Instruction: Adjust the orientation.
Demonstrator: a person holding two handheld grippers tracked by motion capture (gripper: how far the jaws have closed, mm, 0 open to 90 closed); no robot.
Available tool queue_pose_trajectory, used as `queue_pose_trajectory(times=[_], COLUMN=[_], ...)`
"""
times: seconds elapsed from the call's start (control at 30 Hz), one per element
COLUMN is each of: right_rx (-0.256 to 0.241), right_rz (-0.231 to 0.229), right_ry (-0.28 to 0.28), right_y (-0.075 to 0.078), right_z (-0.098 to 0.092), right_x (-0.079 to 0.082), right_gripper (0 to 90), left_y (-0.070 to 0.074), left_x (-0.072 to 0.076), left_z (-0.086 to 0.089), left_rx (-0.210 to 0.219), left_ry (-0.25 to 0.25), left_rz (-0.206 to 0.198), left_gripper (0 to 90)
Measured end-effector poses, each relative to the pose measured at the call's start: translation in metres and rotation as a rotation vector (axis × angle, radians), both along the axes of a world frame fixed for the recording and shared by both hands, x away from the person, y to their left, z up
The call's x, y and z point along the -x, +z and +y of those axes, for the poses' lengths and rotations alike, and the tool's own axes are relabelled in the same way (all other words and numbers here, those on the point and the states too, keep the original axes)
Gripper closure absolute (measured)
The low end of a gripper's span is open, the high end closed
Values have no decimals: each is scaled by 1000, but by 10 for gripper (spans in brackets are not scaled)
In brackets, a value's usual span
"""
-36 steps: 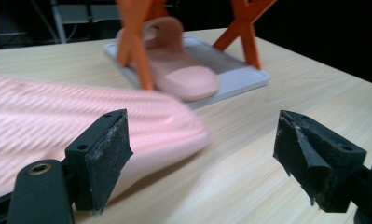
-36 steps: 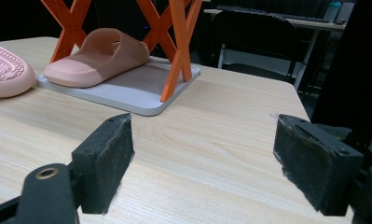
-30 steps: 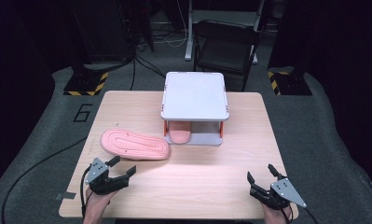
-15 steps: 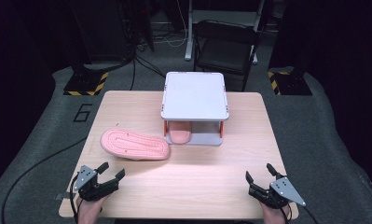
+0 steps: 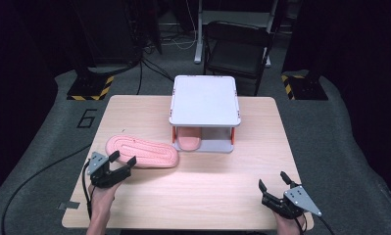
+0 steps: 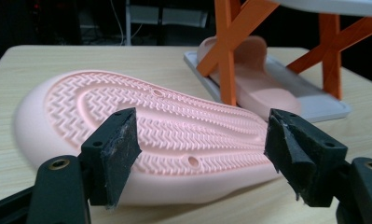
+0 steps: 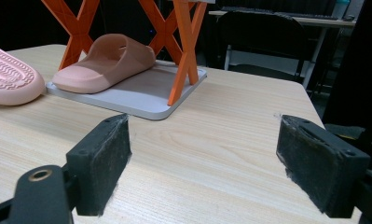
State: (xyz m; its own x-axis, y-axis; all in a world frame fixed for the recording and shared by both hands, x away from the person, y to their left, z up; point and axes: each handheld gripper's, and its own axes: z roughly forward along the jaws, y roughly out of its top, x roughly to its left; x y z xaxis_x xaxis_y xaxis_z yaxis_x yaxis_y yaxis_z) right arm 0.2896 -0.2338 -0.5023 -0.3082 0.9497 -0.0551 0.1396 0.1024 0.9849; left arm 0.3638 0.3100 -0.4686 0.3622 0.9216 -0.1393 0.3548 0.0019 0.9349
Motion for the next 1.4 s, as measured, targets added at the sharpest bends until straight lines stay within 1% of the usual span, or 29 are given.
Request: queue_pose_trajectory(times=[0.03, 0.07, 0.1, 0.13, 0.17, 0.3, 0.33, 0.37, 0.47, 0.6, 0.73, 0.77, 0.8, 0.83, 0.87, 0.9, 0.93, 0.97, 1.0, 1.03, 1.07, 1.13, 1.17, 1.23, 1.27, 1.3, 1.33, 1.37, 1.4], right_rx=[5, 5, 11, 11, 5, -3, -3, -4, 4, 15, 15, 15, 20, 20, 20, 20, 20, 20, 21, 22, 24, 22, 18, 18, 14, 14, 12, 13, 13], right_rz=[-1, -1, 2, 2, -2, -3, -3, -2, -6, 0, 5, 7, 6, 6, 6, 7, 7, 7, 7, 4, 2, 0, 2, 1, 3, 3, 3, 4, 4], right_ry=[3, 3, -4, -4, -3, -7, -7, -8, -3, 6, 7, 7, 7, 7, 7, 6, 6, 6, 9, 8, 10, 7, 9, 5, 3, 3, 1, 1, 1], right_y=[0, 0, 1, 1, 1, 1, 1, 1, 1, 0, 0, 0, 0, -1, -1, -1, -1, -1, -1, 0, 0, 0, 0, 0, 0, 0, 0, 0, 0], right_z=[0, 0, -1, -1, -3, -5, -5, -4, -3, -1, 0, 1, 1, 1, 1, 1, 1, 1, 1, 1, 0, 0, 0, -1, -1, -1, -2, -3, -3], right_x=[0, 0, 2, 2, 2, 3, 3, 3, 2, 1, 1, 1, 1, 1, 1, 1, 1, 1, 1, 1, 1, 1, 1, 2, 2, 2, 1, 1, 1], right_gripper=[171, 171, 172, 172, 173, 174, 174, 175, 176, 176, 177, 178, 178, 178, 178, 179, 179, 179, 179, 179, 180, 180, 180, 180, 180, 180, 180, 180, 180], left_y=[-1, -1, -3, -3, -4, -13, -13, -18, -25, -31, -29, -22, -22, -12, -12, 0, 6, 6, 12, 15, 17, 16, 12, 6, -1, -1, -4, -4, -4], left_x=[-4, -4, -5, -5, -2, 10, 10, 15, 19, 23, 26, 30, 30, 32, 32, 32, 30, 30, 28, 26, 19, 17, 13, 10, 8, 8, 10, 12, 12], left_z=[-2, -2, -5, -5, -4, 4, 4, 13, 29, 44, 48, 48, 48, 44, 44, 35, 30, 30, 23, 19, 6, 2, -2, -4, -2, -2, 4, 8, 8], left_rx=[-16, -16, -45, -45, -53, -87, -87, -84, -76, -67, -47, -47, -47, -30, -30, -27, -30, -30, -40, -45, -77, -88, -111, -121, -138, -138, -94, -80, -80], left_ry=[6, 6, 25, 25, 45, 57, 57, 70, 104, 131, 136, 149, 149, 163, 163, 146, 130, 130, 97, 81, 48, 42, 40, 45, 63, 63, 62, 70, 70], left_rz=[17, 17, 24, 24, 36, 62, 62, 88, 121, 144, 122, 103, 103, 62, 62, 19, 2, 2, -6, -3, -4, 1, 20, 51, 76, 76, 72, 69, 69], left_gripper=[257, 261, 266, 269, 270, 272, 273, 273, 272, 267, 270, 270, 270, 270, 270, 270, 270, 270, 270, 269, 269, 269, 269, 269, 272, 269, 269, 268, 269])
